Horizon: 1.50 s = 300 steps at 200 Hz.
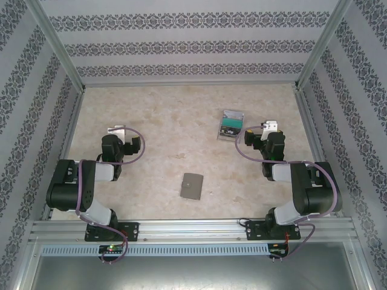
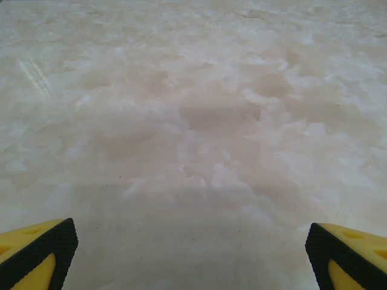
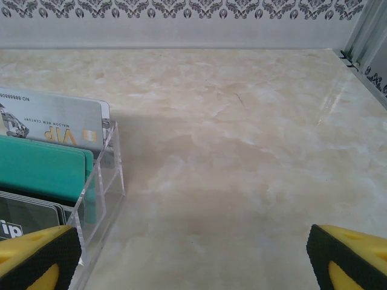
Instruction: Take the credit cards out of the card holder
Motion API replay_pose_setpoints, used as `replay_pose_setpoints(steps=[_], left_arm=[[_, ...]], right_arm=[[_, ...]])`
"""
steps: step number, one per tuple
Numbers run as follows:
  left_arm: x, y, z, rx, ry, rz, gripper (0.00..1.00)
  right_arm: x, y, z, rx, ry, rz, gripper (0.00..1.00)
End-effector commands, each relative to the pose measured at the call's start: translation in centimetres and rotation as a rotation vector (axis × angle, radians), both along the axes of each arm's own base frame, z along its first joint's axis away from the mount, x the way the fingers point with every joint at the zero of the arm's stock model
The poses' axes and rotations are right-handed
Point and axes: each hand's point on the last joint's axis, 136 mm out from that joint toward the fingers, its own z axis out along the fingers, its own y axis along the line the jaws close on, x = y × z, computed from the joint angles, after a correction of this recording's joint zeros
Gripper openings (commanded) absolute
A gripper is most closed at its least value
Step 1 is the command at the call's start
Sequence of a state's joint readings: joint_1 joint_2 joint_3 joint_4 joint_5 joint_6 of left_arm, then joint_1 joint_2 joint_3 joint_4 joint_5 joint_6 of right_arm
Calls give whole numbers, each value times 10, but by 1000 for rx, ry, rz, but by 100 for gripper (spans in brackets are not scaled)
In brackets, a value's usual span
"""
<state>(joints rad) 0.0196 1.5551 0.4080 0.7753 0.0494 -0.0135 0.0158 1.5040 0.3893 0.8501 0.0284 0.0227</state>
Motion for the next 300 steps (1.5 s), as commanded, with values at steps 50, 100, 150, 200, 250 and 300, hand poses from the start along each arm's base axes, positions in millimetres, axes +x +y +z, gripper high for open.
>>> replay_pose_setpoints(steps=[50, 100, 150, 200, 250, 300], left_arm=[[8, -5, 12, 8, -46, -22, 100], [8, -4, 12, 8, -47, -22, 100], [8, -5, 12, 8, -47, -22, 100], [8, -5, 12, 8, -47, -23, 100], [8, -5, 12, 8, -45, -23, 100], [15, 21, 62, -41, 109, 174, 100]], right_arm=[[2, 2, 6, -7, -28, 5, 98], [2, 2, 6, -8, -28, 5, 98], [2, 3, 6, -8, -28, 7, 98], [2, 2, 6, -7, -28, 5, 98], [3, 0, 6, 11, -25, 9, 98], [-1, -7, 21, -6, -29, -48, 98]])
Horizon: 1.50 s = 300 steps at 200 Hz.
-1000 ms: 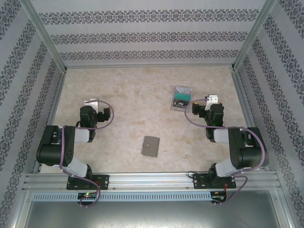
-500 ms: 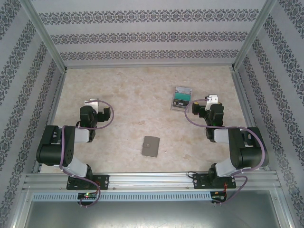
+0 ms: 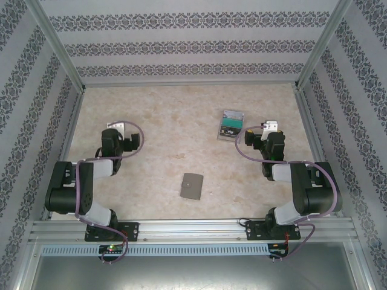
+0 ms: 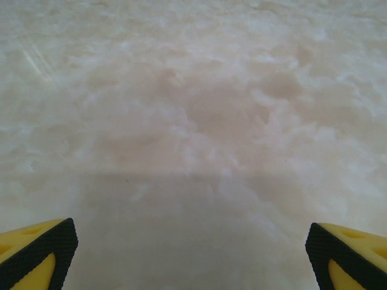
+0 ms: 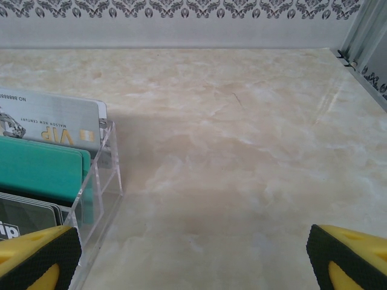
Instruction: Take the credit cards out of the card holder
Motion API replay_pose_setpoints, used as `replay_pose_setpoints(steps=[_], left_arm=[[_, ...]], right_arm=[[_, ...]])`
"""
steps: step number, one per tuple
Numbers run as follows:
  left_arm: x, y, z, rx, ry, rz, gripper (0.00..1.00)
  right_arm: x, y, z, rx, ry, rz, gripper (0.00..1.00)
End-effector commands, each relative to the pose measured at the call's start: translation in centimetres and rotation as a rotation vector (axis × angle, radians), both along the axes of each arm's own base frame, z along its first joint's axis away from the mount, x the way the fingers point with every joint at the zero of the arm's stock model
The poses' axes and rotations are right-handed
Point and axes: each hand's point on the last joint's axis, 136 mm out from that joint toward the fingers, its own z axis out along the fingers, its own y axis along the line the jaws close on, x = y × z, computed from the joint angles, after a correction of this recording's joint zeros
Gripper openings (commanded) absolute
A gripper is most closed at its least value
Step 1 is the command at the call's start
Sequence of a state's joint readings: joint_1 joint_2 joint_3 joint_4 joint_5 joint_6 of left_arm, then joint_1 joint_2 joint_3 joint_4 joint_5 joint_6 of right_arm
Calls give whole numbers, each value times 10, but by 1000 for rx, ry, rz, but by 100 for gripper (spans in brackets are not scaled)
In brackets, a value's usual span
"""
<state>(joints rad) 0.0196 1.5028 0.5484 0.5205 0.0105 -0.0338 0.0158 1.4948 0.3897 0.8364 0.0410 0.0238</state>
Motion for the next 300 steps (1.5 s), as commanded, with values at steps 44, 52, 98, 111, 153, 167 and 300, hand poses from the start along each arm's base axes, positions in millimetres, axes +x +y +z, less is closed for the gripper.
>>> replay_pose_setpoints(steps=[44, 52, 98, 111, 153, 167, 300], left_arm=[[-25, 22, 94, -274, 131, 363, 99], [-35, 27, 96, -309, 156, 434, 99], [-58, -8, 94, -484, 295, 360, 100], [-64, -23, 93, -526, 332, 311, 100], [-83, -79, 93, -509, 386, 182, 100], [-87, -97, 93, -467, 383, 149, 100], [-192, -268, 13, -155, 713, -105, 64]], right_arm=[[-29, -31, 73, 110, -125, -236, 98], [-36, -33, 83, 192, -157, -263, 98], [-71, -5, 96, 528, -120, -185, 98], [-77, 11, 93, 574, -31, -132, 98], [-96, 39, 84, 454, 270, -89, 98], [-96, 47, 80, 463, 351, -66, 98], [-109, 82, 81, 646, 422, 68, 98]])
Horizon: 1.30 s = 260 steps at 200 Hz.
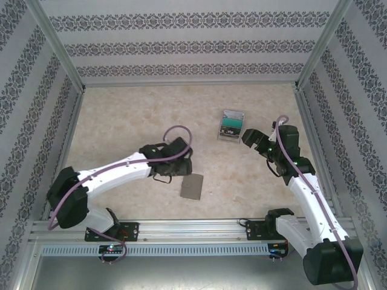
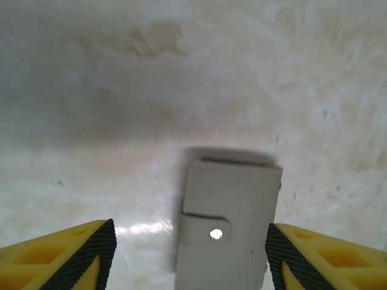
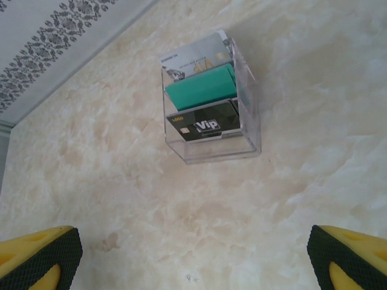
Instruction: Take the credit cards out of the card holder
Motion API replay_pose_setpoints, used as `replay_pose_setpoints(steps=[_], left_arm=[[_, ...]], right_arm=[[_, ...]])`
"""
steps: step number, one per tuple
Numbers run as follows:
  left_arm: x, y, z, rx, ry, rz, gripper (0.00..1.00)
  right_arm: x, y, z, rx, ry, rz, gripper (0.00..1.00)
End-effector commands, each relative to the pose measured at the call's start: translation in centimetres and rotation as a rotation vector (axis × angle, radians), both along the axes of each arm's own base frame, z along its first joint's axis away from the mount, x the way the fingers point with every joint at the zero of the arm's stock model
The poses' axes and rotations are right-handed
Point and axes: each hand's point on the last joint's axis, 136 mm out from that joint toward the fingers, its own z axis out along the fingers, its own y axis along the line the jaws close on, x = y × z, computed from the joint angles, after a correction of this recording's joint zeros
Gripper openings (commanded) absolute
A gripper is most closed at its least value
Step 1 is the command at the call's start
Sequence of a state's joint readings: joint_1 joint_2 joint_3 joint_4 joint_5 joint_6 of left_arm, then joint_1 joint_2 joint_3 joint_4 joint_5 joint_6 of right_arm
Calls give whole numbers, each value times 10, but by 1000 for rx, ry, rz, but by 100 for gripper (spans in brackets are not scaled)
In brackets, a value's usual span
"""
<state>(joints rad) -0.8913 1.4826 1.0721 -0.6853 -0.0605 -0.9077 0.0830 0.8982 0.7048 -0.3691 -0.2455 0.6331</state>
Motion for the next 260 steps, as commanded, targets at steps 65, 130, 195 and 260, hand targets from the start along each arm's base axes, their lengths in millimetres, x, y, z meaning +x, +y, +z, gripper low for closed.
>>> replay_pose_setpoints(steps=[65, 130, 195, 260], left_arm=[[-39, -31, -36, 235, 82, -104, 43], [-23, -28, -51, 365, 80, -155, 37], [-32, -26, -75, 410, 158, -186, 39], [-31, -17, -81, 470, 159, -212, 4]], right_arm=[[-20, 25, -14, -23, 52, 107, 98], [-25, 26, -15, -29, 57, 117, 98], [-26, 24, -17, -36, 65, 105, 98], [-26, 27, -19, -31, 76, 115, 98]])
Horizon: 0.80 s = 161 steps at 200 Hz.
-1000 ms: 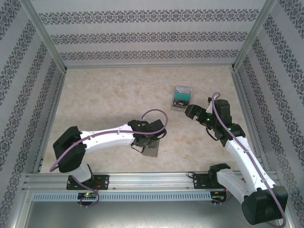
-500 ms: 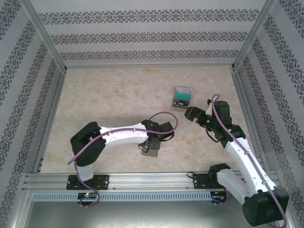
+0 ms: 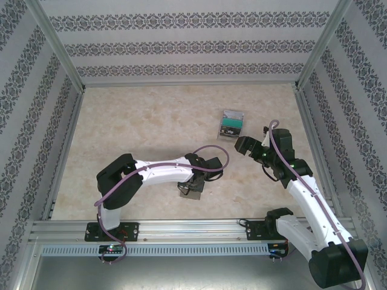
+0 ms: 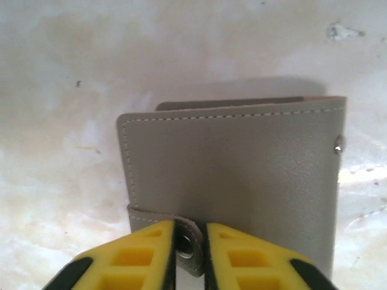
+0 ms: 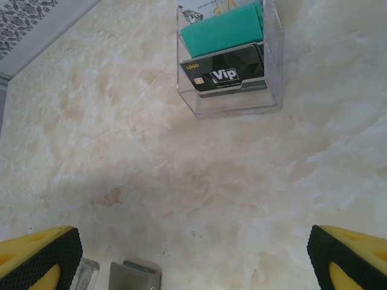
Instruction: Take the credit cards out of the card holder
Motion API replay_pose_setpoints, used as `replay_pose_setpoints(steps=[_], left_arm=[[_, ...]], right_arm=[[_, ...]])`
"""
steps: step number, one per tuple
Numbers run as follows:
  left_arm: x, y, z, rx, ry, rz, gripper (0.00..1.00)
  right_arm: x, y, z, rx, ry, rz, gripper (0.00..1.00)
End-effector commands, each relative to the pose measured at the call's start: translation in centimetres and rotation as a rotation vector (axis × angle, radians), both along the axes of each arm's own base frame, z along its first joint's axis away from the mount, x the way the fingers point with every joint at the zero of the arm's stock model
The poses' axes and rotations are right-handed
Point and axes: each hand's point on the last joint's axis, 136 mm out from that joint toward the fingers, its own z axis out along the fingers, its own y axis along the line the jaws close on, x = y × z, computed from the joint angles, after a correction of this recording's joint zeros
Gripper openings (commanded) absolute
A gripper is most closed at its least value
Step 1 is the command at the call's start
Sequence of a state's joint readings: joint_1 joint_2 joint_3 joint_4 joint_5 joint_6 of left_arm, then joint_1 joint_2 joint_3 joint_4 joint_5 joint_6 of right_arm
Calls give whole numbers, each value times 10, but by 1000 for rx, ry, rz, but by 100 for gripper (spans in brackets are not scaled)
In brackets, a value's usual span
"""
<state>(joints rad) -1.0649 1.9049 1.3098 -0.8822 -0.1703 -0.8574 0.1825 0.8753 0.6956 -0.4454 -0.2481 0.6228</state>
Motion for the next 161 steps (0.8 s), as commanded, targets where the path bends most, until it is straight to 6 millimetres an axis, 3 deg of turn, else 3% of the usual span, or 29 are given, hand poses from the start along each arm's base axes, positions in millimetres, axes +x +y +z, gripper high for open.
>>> replay_pose_setpoints(steps=[1, 6, 55, 108, 149, 161], left_arm=[[-4, 16, -8, 82, 33, -12, 3], [-3, 16, -6, 79, 29, -12, 0], [13, 12, 27, -127, -45, 60, 0], [34, 24, 70, -340, -142, 136, 0], [49, 39, 57, -398, -142, 204, 0], [50, 41, 50, -400, -133, 208, 0]], right_arm=[[-4, 1, -7, -17, 17, 8, 98], [-4, 1, -7, -18, 19, 7, 98], [0, 18, -7, -21, 34, 54, 98], [2, 63, -8, -40, 50, 158, 98], [0, 124, -21, 114, 143, 308, 98], [-4, 140, -30, 134, 184, 339, 91]])
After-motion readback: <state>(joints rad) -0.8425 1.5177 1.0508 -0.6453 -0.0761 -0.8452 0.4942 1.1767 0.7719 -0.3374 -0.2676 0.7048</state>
